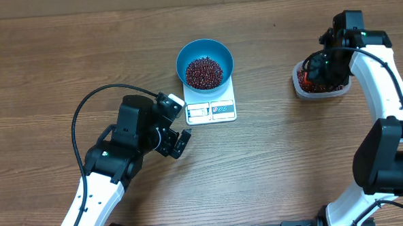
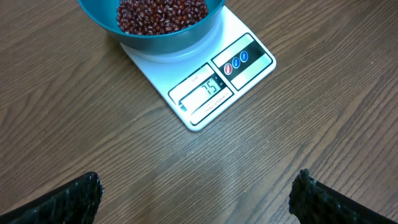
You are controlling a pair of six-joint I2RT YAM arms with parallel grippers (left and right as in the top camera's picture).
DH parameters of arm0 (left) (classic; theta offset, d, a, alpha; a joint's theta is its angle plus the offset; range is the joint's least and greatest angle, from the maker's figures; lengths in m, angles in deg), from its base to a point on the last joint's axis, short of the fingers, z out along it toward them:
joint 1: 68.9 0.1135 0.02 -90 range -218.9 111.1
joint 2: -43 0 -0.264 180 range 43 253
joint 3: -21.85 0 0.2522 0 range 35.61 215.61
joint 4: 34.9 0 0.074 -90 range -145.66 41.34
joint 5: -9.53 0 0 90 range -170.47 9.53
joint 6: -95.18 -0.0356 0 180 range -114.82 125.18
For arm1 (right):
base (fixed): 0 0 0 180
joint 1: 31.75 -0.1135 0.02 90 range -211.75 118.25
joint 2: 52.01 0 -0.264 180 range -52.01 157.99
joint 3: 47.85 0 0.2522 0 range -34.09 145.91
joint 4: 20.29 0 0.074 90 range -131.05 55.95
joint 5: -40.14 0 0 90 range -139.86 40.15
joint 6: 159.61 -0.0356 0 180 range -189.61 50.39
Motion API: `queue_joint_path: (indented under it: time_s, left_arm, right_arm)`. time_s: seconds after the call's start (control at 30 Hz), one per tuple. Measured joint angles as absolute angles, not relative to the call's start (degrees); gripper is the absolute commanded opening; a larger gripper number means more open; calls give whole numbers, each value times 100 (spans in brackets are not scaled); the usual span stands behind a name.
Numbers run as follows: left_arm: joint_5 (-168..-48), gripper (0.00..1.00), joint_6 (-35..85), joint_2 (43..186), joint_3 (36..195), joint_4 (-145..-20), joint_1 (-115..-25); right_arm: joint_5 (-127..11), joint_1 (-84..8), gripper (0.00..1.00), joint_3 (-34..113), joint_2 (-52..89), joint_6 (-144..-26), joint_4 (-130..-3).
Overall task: Scoop item into bowl and weigh 150g on scale
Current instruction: 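Dig the red scoop into the tub beans and lift it filled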
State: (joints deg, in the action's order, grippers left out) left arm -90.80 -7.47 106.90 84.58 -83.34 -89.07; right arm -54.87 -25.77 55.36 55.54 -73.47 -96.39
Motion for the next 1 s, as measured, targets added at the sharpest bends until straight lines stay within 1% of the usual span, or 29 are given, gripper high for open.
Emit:
queue_joint_path:
  time_s: [0.53,0.83,1.0]
  left_arm:
    - [-9080,100,-747,10690,8458,-8336,-8907]
    - [-9080,99,-747,10690,8458,-8336,-8907]
    - [-9080,99,-747,10690,8458,-8336,-8907]
  right_arm:
    - [-5177,-2577,4,5536,5554,-7493,-9366]
    - [-5172,-2573,4,5536,5554,-7603,-9808]
    - [-5540,-2450,4,5536,5554,-7528,-10011]
